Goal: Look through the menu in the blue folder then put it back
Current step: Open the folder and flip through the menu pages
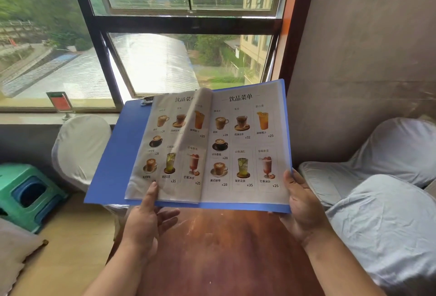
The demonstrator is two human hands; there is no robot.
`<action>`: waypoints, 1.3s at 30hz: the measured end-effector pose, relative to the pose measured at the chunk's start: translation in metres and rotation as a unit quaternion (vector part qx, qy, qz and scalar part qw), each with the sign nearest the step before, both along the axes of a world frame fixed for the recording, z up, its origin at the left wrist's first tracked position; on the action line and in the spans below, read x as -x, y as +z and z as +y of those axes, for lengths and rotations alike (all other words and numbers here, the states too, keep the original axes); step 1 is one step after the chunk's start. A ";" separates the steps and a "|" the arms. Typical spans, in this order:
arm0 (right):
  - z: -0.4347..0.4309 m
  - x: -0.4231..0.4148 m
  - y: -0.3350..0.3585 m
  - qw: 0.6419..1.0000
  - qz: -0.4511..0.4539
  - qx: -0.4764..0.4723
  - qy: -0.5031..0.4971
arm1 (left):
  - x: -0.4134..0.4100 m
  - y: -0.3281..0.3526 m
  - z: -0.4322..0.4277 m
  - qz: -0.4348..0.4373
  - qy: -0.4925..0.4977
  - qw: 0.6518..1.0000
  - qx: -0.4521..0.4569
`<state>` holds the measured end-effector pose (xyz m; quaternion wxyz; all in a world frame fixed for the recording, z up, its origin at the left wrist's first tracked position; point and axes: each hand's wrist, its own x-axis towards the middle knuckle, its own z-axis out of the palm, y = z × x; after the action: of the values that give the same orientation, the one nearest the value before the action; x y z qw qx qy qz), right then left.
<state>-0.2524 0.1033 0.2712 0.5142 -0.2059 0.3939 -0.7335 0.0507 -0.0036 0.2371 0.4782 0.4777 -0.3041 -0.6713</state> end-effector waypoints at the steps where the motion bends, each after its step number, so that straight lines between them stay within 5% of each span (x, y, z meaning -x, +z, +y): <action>1: 0.000 0.000 -0.001 1.000 0.000 -0.001 0.001 | -0.001 0.000 -0.001 -0.008 0.010 1.000 0.013; 9: -0.005 0.000 -0.011 1.000 0.005 -0.015 -0.001 | 0.009 0.009 0.006 -0.141 0.061 0.975 0.160; 18: -0.016 -0.015 -0.008 0.998 0.065 0.008 0.016 | 0.044 0.037 0.032 -0.176 -0.050 0.940 0.286; 25: -0.018 -0.006 -0.011 0.998 0.061 0.014 0.009 | 0.032 0.035 0.022 -0.090 0.035 0.981 0.170; 31: -0.019 0.003 -0.020 0.997 0.073 -0.001 -0.028 | 0.026 0.028 0.018 -0.008 -0.042 0.990 0.133; 39: -0.022 0.006 -0.022 0.994 0.103 0.011 -0.019 | 0.029 0.019 0.006 -0.021 0.008 0.994 0.105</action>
<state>-0.2588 0.0811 0.2490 0.4548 -0.2785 0.4406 -0.7222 0.0215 0.0028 0.2561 0.5248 0.4413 -0.3792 -0.6213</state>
